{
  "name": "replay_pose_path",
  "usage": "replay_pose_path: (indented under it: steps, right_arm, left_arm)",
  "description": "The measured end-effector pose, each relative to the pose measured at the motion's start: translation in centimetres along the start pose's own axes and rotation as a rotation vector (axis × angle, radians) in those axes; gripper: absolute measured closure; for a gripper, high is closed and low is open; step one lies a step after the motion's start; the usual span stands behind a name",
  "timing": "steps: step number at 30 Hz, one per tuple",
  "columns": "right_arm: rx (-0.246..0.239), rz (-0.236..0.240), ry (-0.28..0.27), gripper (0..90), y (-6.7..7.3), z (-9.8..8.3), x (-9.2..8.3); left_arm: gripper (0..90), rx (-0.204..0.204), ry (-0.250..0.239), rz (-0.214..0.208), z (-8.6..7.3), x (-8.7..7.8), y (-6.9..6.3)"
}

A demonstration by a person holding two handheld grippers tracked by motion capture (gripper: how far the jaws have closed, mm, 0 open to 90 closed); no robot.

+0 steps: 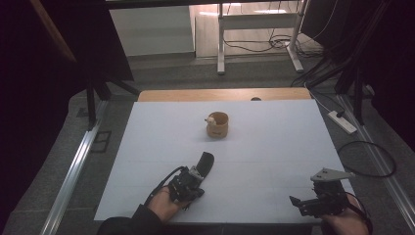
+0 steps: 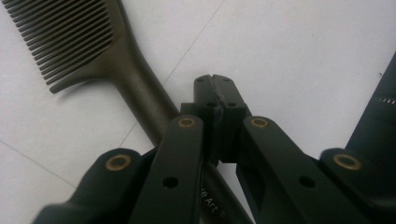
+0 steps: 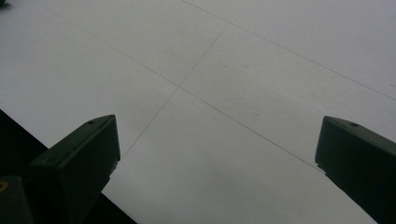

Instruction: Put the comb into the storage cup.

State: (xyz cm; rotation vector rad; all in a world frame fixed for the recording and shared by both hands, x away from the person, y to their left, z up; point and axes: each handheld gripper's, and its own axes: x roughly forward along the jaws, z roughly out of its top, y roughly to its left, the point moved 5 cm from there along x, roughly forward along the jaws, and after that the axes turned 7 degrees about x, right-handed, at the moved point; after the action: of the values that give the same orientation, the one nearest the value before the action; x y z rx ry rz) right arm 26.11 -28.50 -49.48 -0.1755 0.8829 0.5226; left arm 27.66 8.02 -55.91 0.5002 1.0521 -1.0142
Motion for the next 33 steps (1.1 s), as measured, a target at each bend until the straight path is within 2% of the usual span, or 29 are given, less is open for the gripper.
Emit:
replay_pose_path:
  steps: [6,11,17,33]
  right_arm:
    - [-0.002,-0.001,0.001,0.6,0.0,0.0,0.0]
    - [-0.003,-0.001,0.004,0.7,0.0,0.0,0.0]
    - [-0.003,-0.001,0.005,0.9,0.0,0.0,0.0]
    - [-0.006,0.000,0.008,1.2,0.1,0.0,0.1]
  left_arm:
    - [88.8,-0.013,0.001,0.004,-0.2,-0.1,0.2]
    - [88.8,-0.041,-0.005,0.003,-0.5,-0.3,0.8]
    - [88.8,-0.050,-0.005,0.002,-0.7,-0.4,1.2]
    - [88.8,-0.107,-0.013,0.029,-1.5,-1.0,2.8]
